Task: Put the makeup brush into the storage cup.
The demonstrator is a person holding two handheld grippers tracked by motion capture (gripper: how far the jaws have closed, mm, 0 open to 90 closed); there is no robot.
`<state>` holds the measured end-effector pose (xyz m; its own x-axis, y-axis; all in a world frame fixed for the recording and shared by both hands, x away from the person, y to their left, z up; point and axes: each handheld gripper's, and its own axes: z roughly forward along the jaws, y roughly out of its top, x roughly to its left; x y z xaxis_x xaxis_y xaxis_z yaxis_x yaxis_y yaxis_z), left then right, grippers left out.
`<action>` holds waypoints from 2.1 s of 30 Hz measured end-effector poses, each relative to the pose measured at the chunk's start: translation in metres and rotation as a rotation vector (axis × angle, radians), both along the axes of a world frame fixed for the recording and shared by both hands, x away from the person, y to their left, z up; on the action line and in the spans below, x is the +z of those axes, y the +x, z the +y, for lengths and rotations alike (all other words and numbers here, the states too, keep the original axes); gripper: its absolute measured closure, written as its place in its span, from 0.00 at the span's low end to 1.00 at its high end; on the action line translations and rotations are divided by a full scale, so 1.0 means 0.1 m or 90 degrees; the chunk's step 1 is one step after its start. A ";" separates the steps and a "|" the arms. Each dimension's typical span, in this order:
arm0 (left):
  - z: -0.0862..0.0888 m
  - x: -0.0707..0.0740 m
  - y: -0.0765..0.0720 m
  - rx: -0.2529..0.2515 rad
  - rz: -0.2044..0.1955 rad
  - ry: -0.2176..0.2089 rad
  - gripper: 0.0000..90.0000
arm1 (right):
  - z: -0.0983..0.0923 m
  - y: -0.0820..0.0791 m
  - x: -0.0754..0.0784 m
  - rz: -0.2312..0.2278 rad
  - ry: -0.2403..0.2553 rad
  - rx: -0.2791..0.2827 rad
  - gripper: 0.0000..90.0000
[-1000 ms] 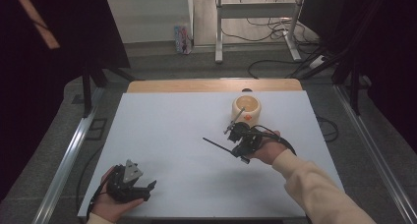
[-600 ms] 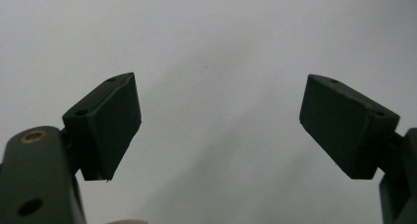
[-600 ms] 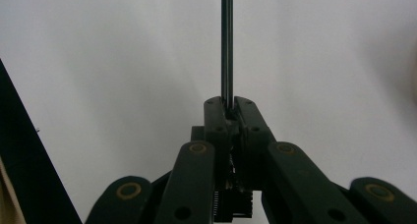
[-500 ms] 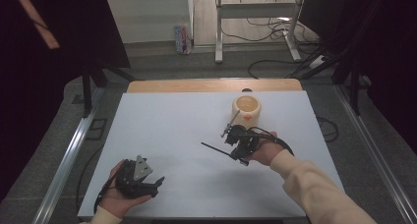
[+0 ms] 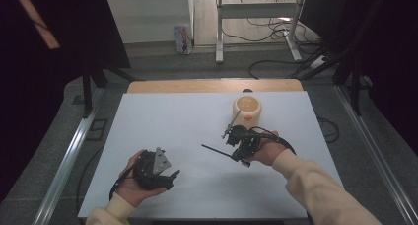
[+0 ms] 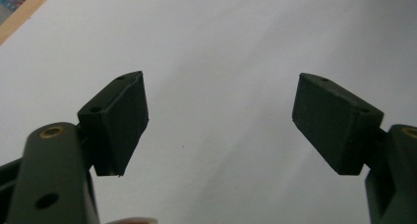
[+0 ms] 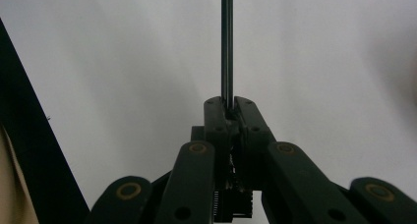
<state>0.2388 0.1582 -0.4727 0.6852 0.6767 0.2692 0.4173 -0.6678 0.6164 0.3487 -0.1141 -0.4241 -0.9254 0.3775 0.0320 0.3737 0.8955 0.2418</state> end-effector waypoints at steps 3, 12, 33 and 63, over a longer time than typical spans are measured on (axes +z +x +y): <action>-0.06 -0.03 0.01 -0.002 -0.001 0.005 0.26 | 0.00 0.00 -0.01 0.008 0.004 0.003 0.95; -0.19 -0.02 0.05 -0.019 -0.031 0.023 0.28 | 0.05 0.00 -0.02 0.016 -0.006 0.018 0.95; -0.54 -0.04 0.23 -0.080 -0.065 0.081 0.34 | 0.17 -0.02 -0.02 0.034 -0.007 0.053 0.95; -0.84 -0.15 0.35 -0.139 -0.100 0.122 0.58 | 0.25 0.00 -0.01 0.060 -0.007 0.078 0.95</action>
<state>0.2743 0.0738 -0.4875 0.7483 0.4449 0.4921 0.1608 -0.8413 0.5161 0.3483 -0.0887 -0.4249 -0.9577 0.2624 0.1179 0.2818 0.9384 0.2002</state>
